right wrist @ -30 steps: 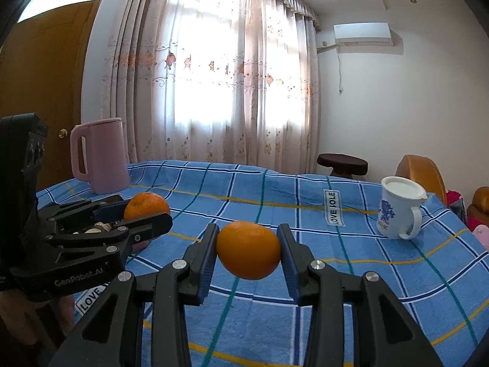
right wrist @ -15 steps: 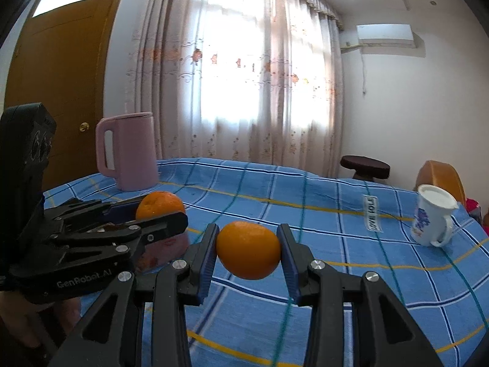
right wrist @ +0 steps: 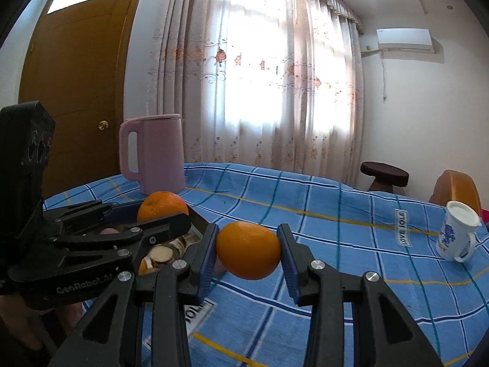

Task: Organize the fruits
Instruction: 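Lower the orange into the tin with the left tool while the right tool releases its orange there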

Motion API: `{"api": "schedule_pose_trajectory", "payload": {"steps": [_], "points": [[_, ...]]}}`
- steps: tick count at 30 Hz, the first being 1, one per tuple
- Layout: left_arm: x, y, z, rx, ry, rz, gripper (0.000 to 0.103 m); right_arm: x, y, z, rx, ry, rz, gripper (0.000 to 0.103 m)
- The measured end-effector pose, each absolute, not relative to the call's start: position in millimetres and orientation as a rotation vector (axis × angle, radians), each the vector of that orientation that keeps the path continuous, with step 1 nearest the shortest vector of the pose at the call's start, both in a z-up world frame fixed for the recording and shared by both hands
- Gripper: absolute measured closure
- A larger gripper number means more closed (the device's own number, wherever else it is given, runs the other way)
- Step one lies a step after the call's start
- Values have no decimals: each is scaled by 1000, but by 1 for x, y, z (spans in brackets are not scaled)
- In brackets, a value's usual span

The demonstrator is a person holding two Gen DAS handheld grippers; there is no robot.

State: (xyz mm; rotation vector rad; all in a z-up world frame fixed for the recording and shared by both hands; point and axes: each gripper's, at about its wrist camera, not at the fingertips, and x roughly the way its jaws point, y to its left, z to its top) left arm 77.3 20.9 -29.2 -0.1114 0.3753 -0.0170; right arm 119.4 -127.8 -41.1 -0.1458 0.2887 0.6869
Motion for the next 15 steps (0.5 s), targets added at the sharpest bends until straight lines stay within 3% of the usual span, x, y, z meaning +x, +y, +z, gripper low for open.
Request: {"api": "schedule_pose_trajectory", "payload": {"steps": [15], "points": [[56,75,-37,-143,415,98,55,114,-72,-42,-165,314,807,62]]}}
